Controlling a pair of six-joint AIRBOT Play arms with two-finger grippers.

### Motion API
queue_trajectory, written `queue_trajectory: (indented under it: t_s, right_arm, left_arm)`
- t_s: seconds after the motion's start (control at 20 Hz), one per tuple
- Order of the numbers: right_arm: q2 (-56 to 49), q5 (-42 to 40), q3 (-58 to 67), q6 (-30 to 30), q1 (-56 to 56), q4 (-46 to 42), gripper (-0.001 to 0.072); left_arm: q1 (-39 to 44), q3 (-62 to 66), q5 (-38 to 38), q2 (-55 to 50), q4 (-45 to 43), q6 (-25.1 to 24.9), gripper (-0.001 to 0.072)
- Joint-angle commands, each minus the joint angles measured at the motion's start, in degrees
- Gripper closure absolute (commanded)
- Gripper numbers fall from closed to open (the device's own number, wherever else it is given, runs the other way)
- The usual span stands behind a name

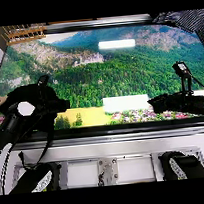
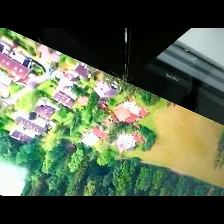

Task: Fold the clothes and pants, and hang the long-sleeved shirts on hangers.

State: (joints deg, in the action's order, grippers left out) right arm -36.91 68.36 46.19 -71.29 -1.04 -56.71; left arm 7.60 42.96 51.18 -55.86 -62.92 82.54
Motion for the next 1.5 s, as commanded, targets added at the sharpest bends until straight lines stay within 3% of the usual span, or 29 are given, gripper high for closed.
queue_trajectory:
  t_s: [0.0,0.2,0.25,0.3,0.35,0.45,0.7,0.9,1.0,1.05,1.1,1.25,1.45]
  right_arm:
    - [-0.02,0.02,-0.02,-0.02,0.04,0.00,0.0688]
    - [-0.02,0.02,-0.02,-0.02,0.04,0.00,0.0688]
    - [-0.02,0.00,-0.02,-0.02,0.04,0.00,0.0687]
    - [-0.02,0.02,-0.02,-0.02,0.04,0.00,0.0687]
    - [-0.02,0.02,-0.02,-0.02,0.04,0.00,0.0687]
    - [-0.02,0.02,-0.02,-0.02,0.04,0.00,0.0687]
    - [-0.02,0.00,-0.02,-0.02,0.04,0.00,0.0688]
    - [-0.02,0.02,-0.02,-0.02,0.04,0.00,0.0687]
    - [-0.02,0.02,-0.02,-0.02,0.04,0.00,0.0688]
    - [-0.02,0.02,-0.02,-0.02,0.04,0.00,0.0687]
    - [-0.02,0.02,-0.02,-0.02,0.04,0.00,0.0687]
    - [-0.02,0.02,-0.02,-0.02,0.04,0.00,0.0687]
    - [-0.02,0.02,-0.02,-0.02,0.04,0.00,0.0688]
  left_arm:
    - [0.04,0.00,0.00,0.02,-0.02,-0.02,0.0703]
    - [-0.02,0.07,-1.27,0.07,-0.17,-0.15,0.0696]
    - [-1.31,1.33,-1.25,0.07,-2.82,-2.14,0.0083]
    - [-3.78,3.45,-0.13,0.04,-8.26,-1.64,0.0020]
    - [-7.52,5.05,2.29,0.02,-15.89,1.51,0.0020]
    - [-12.11,4.24,7.39,-0.74,-22.73,5.60,0.0020]
    - [-14.78,-5.57,6.75,-5.86,-24.46,5.73,0.0020]
    - [-12.48,-3.89,5.22,-12.46,-24.65,6.51,0.0033]
    - [-12.52,-1.22,6.01,-14.40,-24.44,7.48,0.0487]
    - [-12.50,0.20,6.54,-14.73,-24.04,7.37,0.0662]
    - [-12.33,1.88,7.52,-14.67,-23.78,7.28,0.0703]
    - [-7.28,8.79,10.75,-11.21,-21.03,7.26,0.0704]
    - [9.88,16.31,6.58,-3.93,-9.92,7.48,0.0704]
